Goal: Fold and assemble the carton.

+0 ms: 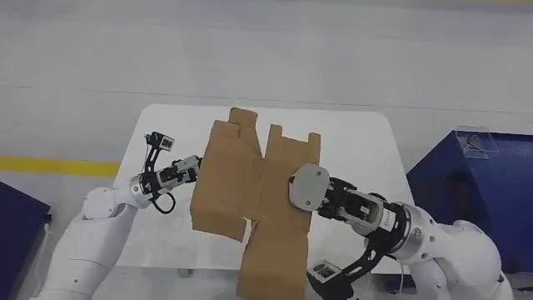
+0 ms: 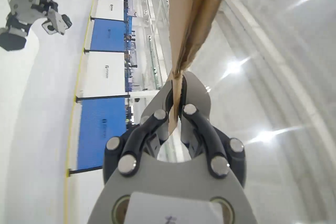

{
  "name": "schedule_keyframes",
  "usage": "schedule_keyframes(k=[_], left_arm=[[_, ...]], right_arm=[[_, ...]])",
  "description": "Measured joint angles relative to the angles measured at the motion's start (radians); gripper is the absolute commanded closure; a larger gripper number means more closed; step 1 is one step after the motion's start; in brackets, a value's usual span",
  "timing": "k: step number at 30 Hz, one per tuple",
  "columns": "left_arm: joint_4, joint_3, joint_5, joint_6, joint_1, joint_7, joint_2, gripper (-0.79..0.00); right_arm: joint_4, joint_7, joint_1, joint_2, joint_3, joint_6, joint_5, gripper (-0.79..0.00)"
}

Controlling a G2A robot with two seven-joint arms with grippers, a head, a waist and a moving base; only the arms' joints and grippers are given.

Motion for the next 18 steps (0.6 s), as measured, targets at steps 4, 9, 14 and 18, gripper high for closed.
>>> schedule_keyframes(k=[4, 9, 14, 18], left_arm=[[0.000, 0.000, 0.000, 0.000, 0.000, 0.000, 0.000, -0.785], [0.000, 0.000, 0.000, 0.000, 0.000, 0.000, 0.000, -0.785], [0.000, 0.000, 0.000, 0.000, 0.000, 0.000, 0.000, -0.785], [0.000, 0.000, 0.000, 0.000, 0.000, 0.000, 0.000, -0.785]], right_arm=[[0.000, -0.007, -0.023, 0.003, -0.010, 0.060, -0.048, 0.000], [0.000, 0.016, -0.013, 0.001, 0.009, -0.031, 0.139, 0.000], [0.004, 0.159, 0.015, -0.005, 0.074, -0.446, 0.715, 0.000], [0.088, 0.355, 0.024, -0.003, 0.075, -0.751, 1.240, 0.000]])
